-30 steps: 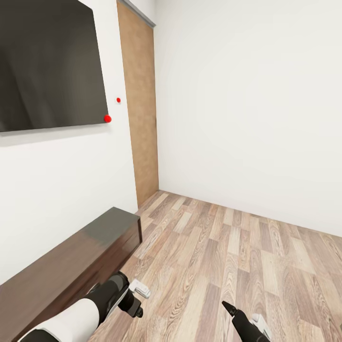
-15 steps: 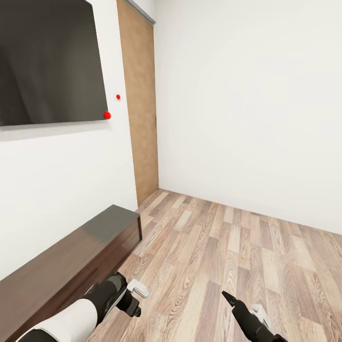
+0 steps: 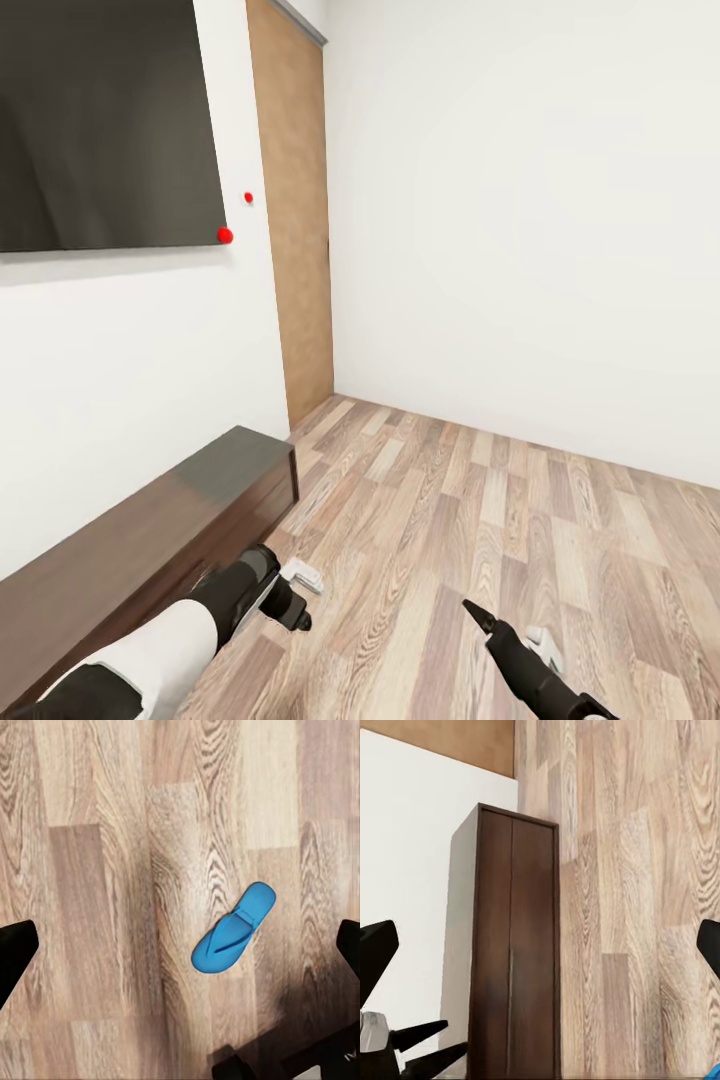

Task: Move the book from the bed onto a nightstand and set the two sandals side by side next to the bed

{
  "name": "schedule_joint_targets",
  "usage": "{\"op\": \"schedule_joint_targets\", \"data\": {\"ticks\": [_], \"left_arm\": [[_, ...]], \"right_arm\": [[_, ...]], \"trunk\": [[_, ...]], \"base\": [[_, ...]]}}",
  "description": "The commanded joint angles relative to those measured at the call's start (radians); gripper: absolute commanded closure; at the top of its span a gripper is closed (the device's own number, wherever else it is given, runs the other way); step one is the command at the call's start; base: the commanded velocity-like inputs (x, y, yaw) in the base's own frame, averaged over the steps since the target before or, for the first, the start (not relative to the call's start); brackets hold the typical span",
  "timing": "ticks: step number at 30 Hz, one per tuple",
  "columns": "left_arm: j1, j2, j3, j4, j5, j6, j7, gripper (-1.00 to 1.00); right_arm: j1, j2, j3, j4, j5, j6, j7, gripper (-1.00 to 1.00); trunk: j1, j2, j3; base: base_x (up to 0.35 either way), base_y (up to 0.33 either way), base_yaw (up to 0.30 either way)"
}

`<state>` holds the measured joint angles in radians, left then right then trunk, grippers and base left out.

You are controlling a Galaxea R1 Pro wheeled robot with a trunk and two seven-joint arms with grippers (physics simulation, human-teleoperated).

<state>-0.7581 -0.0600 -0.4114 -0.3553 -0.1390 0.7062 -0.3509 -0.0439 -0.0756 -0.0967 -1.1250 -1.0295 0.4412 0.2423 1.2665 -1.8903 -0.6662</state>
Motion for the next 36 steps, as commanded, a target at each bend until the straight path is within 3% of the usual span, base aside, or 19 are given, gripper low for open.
{"op": "schedule_joint_targets", "data": {"ticks": [1, 4, 7, 8, 11, 14, 19, 36], "left_arm": [[-0.016, -0.004, -0.005, -0.002, -0.014, 0.015, -0.031, -1.00], [-0.046, -0.009, -0.020, -0.001, -0.040, 0.033, -0.087, -1.00], [-0.061, -0.013, -0.036, 0.000, -0.097, 0.041, -0.159, -1.00], [-0.066, -0.017, -0.042, 0.000, -0.135, 0.043, -0.201, -1.00], [-0.069, -0.022, -0.047, -0.001, -0.199, 0.044, -0.261, -1.00], [-0.072, -0.024, -0.050, -0.002, -0.277, 0.044, -0.314, -1.00], [-0.073, -0.020, -0.053, -0.003, -0.345, 0.044, -0.348, -1.00], [-0.073, 0.003, -0.055, -0.002, -0.359, 0.038, -0.353, -1.00]], "right_arm": [[-0.001, 0.000, -0.004, 0.000, -0.006, 0.022, 0.011, -1.00], [-0.001, -0.001, -0.007, 0.000, -0.007, 0.049, 0.032, -1.00], [-0.001, -0.007, -0.008, 0.000, -0.009, 0.067, 0.058, -1.00], [-0.001, -0.015, -0.008, 0.001, -0.011, 0.075, 0.072, -1.00], [-0.001, -0.024, -0.008, 0.001, -0.012, 0.088, 0.092, -1.00], [0.000, -0.031, -0.009, 0.001, -0.013, 0.108, 0.111, -1.00], [-0.001, -0.039, -0.009, 0.001, -0.014, 0.132, 0.126, -1.00], [-0.001, -0.040, -0.008, 0.001, -0.015, 0.136, 0.129, -1.00]], "trunk": [[0.004, -0.008, -0.004], [0.015, -0.029, -0.014], [0.027, -0.050, -0.023], [0.031, -0.057, -0.026], [0.042, -0.078, -0.036], [0.054, -0.099, -0.045], [0.073, -0.134, -0.061], [0.138, -0.253, -0.114]], "base": [[0.000, 0.000, 0.000], [0.000, 0.000, 0.000], [0.000, 0.000, 0.000], [0.000, 0.000, 0.000], [0.000, 0.000, 0.000], [0.000, 0.000, 0.000], [0.000, 0.000, 0.000], [0.000, 0.000, 0.000]]}}
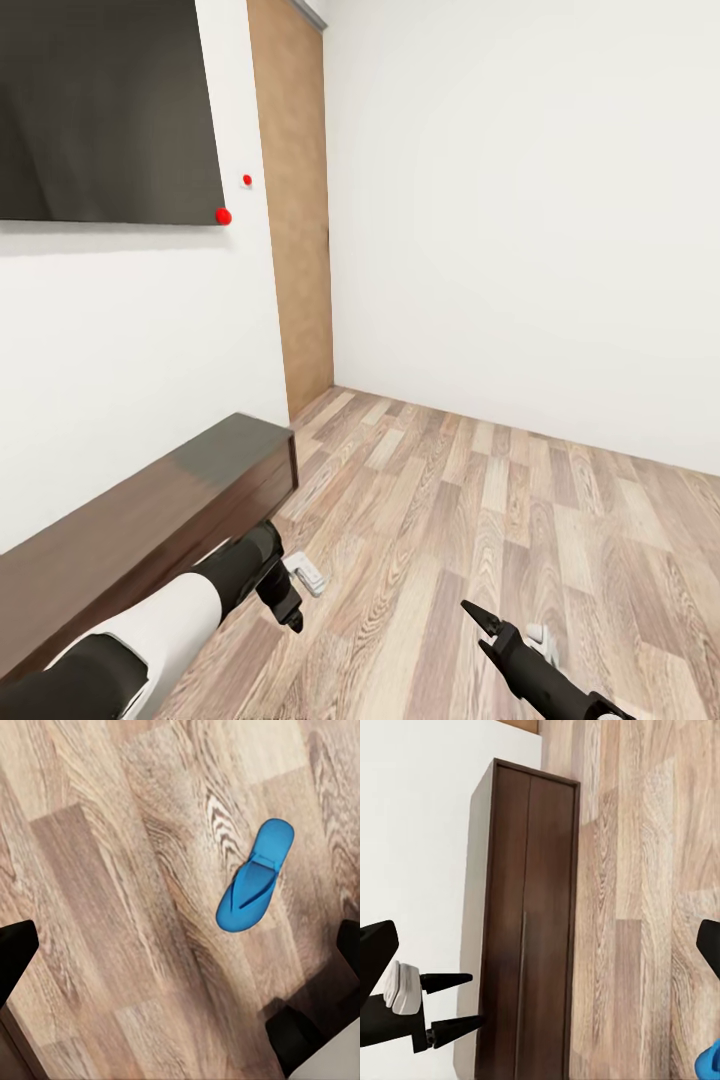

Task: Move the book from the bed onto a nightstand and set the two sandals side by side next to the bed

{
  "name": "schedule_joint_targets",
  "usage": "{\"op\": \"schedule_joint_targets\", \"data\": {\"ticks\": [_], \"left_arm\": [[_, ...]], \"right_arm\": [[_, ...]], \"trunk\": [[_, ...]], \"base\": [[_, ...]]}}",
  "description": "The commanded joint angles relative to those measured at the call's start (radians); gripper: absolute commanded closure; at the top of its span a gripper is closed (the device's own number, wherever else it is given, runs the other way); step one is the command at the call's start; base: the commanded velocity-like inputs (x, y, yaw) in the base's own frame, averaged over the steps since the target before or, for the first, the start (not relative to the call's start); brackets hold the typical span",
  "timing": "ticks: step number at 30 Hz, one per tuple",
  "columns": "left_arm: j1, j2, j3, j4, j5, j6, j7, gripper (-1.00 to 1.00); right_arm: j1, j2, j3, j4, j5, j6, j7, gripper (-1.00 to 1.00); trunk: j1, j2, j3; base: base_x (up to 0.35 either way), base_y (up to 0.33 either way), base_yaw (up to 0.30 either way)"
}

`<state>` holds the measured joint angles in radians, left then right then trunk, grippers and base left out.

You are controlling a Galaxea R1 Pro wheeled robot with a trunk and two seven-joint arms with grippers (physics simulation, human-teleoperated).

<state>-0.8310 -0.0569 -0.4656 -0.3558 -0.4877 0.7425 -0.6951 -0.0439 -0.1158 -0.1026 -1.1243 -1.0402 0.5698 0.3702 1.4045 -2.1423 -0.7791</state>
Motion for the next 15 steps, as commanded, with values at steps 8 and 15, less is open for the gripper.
{"op": "schedule_joint_targets", "data": {"ticks": [8, 15], "left_arm": [[0.000, 0.000, -0.002, 0.000, -0.013, -0.003, -0.009, -1.00], [0.000, -0.004, -0.008, 0.002, -0.019, -0.010, -0.010, -1.00]], "right_arm": [[-0.001, 0.000, -0.001, -0.001, -0.004, 0.015, 0.034, -1.00], [0.001, -0.001, -0.002, -0.003, 0.000, 0.048, 0.119, -1.00]], "trunk": [[0.031, -0.057, -0.026], [0.057, -0.106, -0.048]], "base": [[0.000, 0.000, 0.000], [0.000, 0.000, 0.000]]}}
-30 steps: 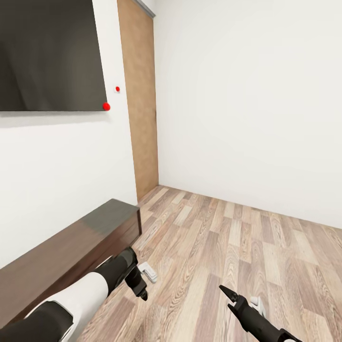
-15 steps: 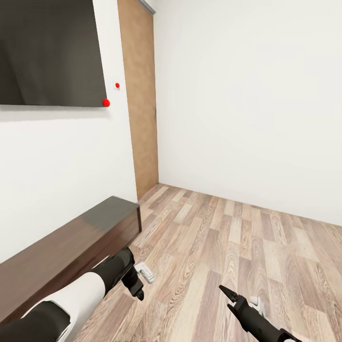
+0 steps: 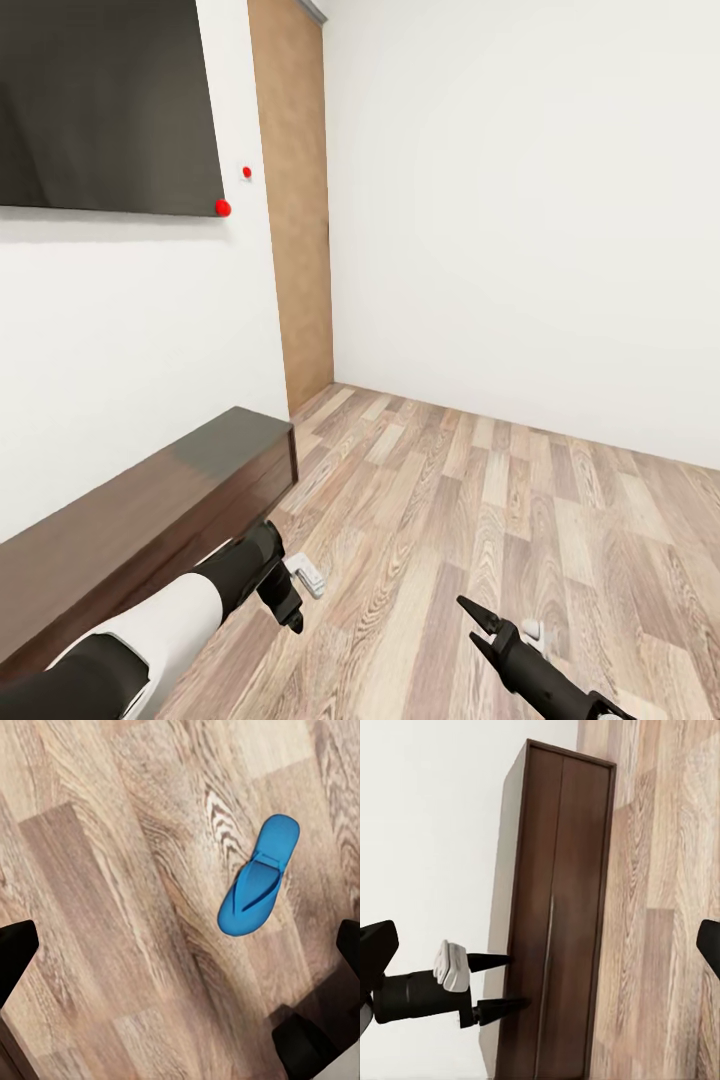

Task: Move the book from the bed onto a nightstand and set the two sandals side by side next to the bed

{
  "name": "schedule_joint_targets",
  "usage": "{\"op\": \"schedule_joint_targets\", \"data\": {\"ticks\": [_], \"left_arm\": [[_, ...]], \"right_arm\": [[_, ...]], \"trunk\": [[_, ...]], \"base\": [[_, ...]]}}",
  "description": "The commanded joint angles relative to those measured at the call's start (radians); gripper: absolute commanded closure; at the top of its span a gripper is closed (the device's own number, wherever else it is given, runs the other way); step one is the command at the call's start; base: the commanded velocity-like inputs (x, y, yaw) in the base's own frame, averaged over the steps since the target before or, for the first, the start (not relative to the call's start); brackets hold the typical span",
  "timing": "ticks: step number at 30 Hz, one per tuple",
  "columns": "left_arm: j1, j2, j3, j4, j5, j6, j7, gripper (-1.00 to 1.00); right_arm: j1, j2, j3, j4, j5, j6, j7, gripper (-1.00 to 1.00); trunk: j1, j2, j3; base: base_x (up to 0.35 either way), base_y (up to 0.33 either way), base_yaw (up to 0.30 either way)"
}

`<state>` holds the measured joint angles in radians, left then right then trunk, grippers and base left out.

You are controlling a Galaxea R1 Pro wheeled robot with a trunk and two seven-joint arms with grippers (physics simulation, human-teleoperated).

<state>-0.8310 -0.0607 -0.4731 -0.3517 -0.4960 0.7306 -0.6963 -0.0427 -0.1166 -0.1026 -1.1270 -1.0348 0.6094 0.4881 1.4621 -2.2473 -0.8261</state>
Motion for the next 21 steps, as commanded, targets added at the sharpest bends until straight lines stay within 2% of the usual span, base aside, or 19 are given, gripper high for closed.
{"op": "schedule_joint_targets", "data": {"ticks": [1, 7, 21], "left_arm": [[0.000, -0.001, -0.001, -0.002, -0.011, 0.001, -0.009, -1.00], [0.000, -0.007, -0.002, -0.002, -0.012, 0.000, -0.008, -1.00], [0.000, -0.017, -0.001, -0.005, -0.011, 0.000, -0.008, -1.00]], "right_arm": [[-0.001, 0.000, -0.002, 0.000, -0.004, 0.010, 0.010, -1.00], [0.000, 0.000, -0.003, 0.001, -0.001, 0.015, 0.042, -1.00], [0.000, -0.001, -0.003, 0.003, 0.004, 0.016, 0.049, -1.00]], "trunk": [[0.004, -0.008, -0.004], [0.027, -0.050, -0.023], [0.080, -0.148, -0.067]], "base": [[0.000, 0.000, 0.000], [0.000, 0.000, 0.000], [0.000, 0.000, 0.000]]}}
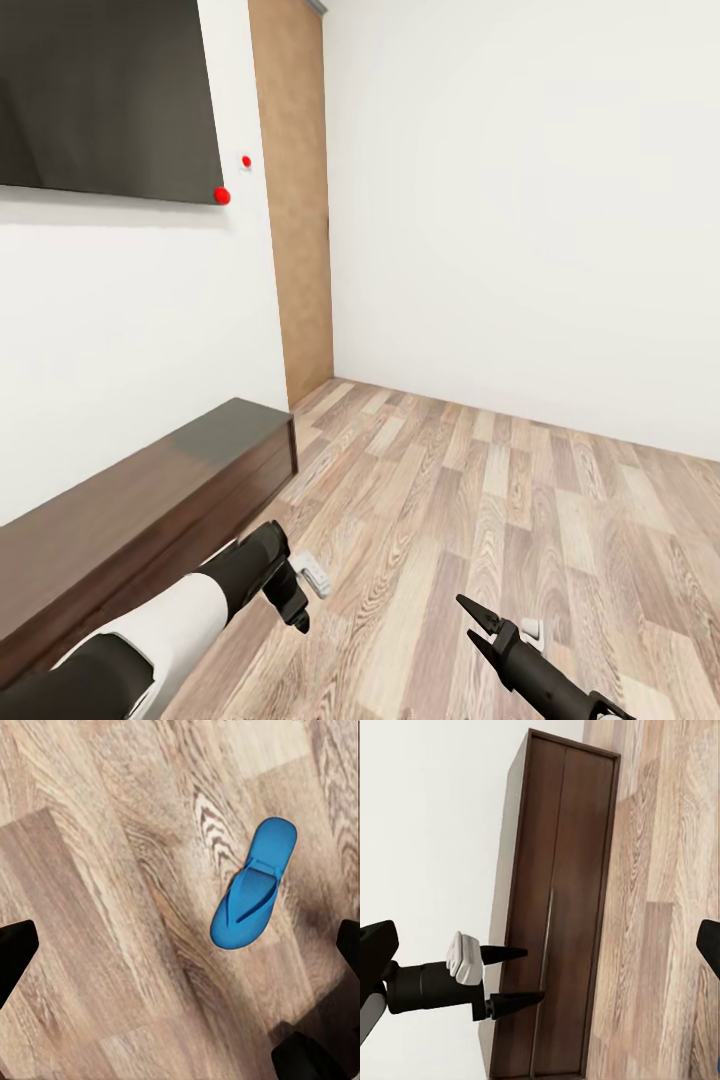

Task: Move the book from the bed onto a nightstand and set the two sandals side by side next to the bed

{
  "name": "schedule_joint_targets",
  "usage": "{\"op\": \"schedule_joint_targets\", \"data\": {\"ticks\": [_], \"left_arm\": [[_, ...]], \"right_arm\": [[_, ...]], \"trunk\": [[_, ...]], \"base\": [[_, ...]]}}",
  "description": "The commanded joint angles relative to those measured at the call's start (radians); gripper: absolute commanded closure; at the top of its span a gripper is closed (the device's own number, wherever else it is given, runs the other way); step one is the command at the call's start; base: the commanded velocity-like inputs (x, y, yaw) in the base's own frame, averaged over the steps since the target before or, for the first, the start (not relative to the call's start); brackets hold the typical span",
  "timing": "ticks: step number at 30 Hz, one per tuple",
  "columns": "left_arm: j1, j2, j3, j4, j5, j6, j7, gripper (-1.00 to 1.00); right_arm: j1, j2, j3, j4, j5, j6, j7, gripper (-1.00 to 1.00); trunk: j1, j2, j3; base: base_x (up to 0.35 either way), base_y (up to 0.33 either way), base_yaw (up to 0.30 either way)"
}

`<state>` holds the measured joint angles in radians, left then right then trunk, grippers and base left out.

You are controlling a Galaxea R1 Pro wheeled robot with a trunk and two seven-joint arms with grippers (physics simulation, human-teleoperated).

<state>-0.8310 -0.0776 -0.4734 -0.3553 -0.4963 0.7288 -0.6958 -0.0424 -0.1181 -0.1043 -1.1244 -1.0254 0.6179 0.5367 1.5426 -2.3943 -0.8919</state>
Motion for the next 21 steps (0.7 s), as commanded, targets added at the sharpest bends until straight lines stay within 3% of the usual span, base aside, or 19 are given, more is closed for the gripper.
{"op": "schedule_joint_targets", "data": {"ticks": [1, 8, 14, 21], "left_arm": [[0.000, -0.001, -0.001, -0.002, -0.011, 0.001, -0.009, -1.00], [0.000, -0.006, -0.010, 0.000, -0.009, 0.001, -0.011, -1.00], [0.000, -0.013, -0.082, 0.003, -0.004, 0.001, -0.029, -1.00], [0.000, -0.020, -0.108, 0.004, -0.008, -0.013, -0.099, -1.00]], "right_arm": [[-0.001, 0.000, -0.002, 0.000, -0.006, 0.008, 0.000, -1.00], [-0.001, 0.000, -0.002, 0.001, -0.005, 0.009, 0.000, -1.00], [-0.001, -0.003, -0.002, 0.001, -0.007, 0.014, 0.002, -1.00], [0.002, -0.033, -0.003, 0.000, -0.017, 0.021, 0.031, -1.00]], "trunk": [[0.004, -0.008, -0.004], [0.031, -0.057, -0.026], [0.054, -0.099, -0.045], [0.060, -0.107, -0.071]], "base": [[0.000, 0.000, 0.000], [0.000, 0.000, 0.000], [0.000, 0.000, 0.000], [0.000, 0.000, 0.000]]}}
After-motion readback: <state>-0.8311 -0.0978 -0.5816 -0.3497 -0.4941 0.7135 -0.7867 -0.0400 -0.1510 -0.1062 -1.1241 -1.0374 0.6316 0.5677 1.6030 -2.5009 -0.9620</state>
